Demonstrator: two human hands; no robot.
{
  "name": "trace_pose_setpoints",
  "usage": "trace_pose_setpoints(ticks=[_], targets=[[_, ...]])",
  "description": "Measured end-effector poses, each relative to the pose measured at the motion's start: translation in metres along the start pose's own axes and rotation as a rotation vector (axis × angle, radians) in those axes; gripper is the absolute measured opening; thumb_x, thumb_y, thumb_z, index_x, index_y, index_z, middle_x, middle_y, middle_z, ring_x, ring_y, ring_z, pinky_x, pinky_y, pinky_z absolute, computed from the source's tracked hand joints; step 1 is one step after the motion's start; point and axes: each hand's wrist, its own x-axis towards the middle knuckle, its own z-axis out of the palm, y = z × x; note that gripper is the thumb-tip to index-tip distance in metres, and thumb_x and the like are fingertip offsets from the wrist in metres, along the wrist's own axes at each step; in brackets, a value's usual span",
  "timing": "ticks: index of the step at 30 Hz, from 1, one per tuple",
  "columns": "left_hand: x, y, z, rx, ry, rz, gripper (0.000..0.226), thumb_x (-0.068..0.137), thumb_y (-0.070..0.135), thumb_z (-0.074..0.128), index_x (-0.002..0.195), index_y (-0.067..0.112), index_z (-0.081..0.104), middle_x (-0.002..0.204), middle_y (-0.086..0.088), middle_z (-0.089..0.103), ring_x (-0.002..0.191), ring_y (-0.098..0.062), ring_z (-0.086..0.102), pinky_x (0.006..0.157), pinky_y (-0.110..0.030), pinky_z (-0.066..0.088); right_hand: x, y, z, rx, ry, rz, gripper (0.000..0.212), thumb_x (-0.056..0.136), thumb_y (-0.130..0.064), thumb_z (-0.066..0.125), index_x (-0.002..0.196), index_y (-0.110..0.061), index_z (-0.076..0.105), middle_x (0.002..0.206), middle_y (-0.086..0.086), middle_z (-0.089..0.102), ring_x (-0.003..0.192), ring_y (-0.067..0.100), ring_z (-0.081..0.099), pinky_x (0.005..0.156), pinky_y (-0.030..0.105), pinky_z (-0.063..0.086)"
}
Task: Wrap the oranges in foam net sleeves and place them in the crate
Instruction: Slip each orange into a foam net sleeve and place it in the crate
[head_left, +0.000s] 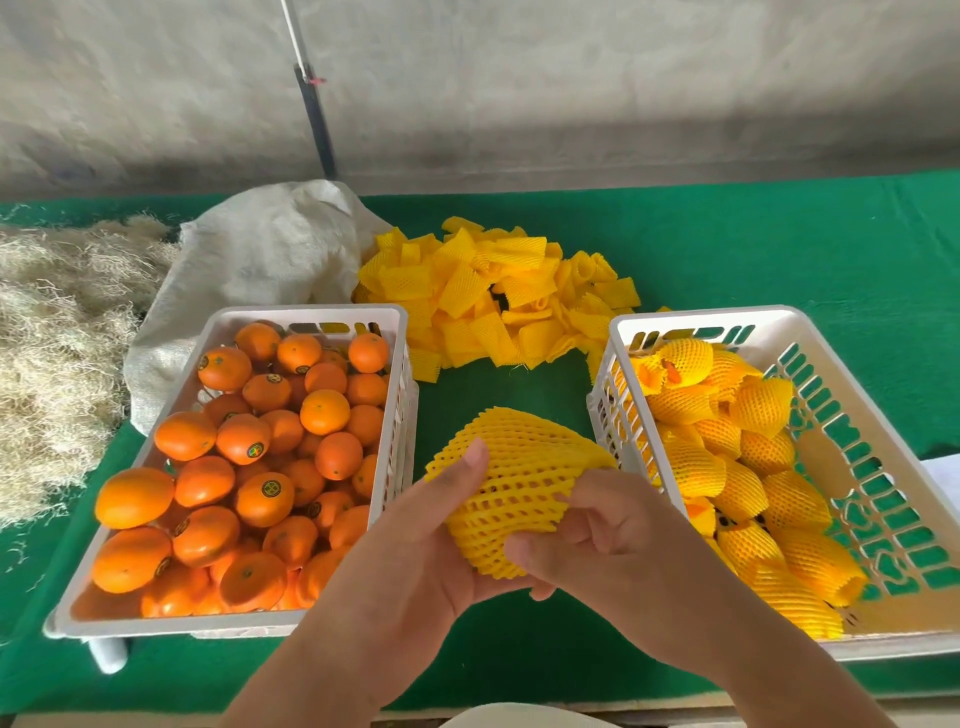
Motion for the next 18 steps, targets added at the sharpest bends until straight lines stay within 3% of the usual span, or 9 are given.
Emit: trace_pose_setpoints(ticks=[3,7,13,18], targets=[[0.004,-0.004,-0.004,-0.041,0.047,0.013,0.051,0.088,0.051,0.083,0.13,0.023,0.073,0.141,-0.016,0.067,0.126,-0.038,0.067,0.098,-0.05,0.06,-0.001,-0.003,0.003,-0.018,-0.015,-0.029,0.012,0.097,-0.031,0.072,0.108,-0.034,0.076,0.108,-0.007,0.078,0.1,0.016,0.077,0.083,0.022,0.061],[0.008,-0.007,-0.006,-0.024,0.111,0.071,0.054,0.087,0.051,0.084,0.132,0.023,0.072,0.14,-0.016,0.068,0.128,-0.038,0.067,0.103,-0.051,0.058,-0.001,-0.006,0.005,-0.063,-0.007,-0.08,0.018,0.099,-0.032,0.07,0.107,-0.048,0.074,0.109,-0.017,0.077,0.104,0.006,0.075,0.087,0.012,0.055],[0.007,-0.005,0.001,-0.01,0.168,0.132,0.052,0.087,0.05,0.082,0.13,0.021,0.073,0.138,-0.016,0.069,0.127,-0.038,0.066,0.108,-0.057,0.054,-0.006,0.004,0.007,-0.172,0.067,-0.091,0.023,0.096,-0.043,0.07,0.119,-0.043,0.072,0.123,-0.017,0.072,0.114,0.006,0.072,0.095,0.015,0.055],[0.009,-0.003,0.007,-0.104,0.248,0.18,0.045,0.089,0.046,0.081,0.127,0.021,0.076,0.136,-0.015,0.071,0.125,-0.036,0.069,0.099,-0.05,0.06,-0.013,0.004,0.01,-0.357,0.213,-0.131,0.025,0.092,-0.051,0.066,0.116,-0.051,0.072,0.132,-0.03,0.063,0.111,-0.006,0.069,0.092,0.004,0.049]])
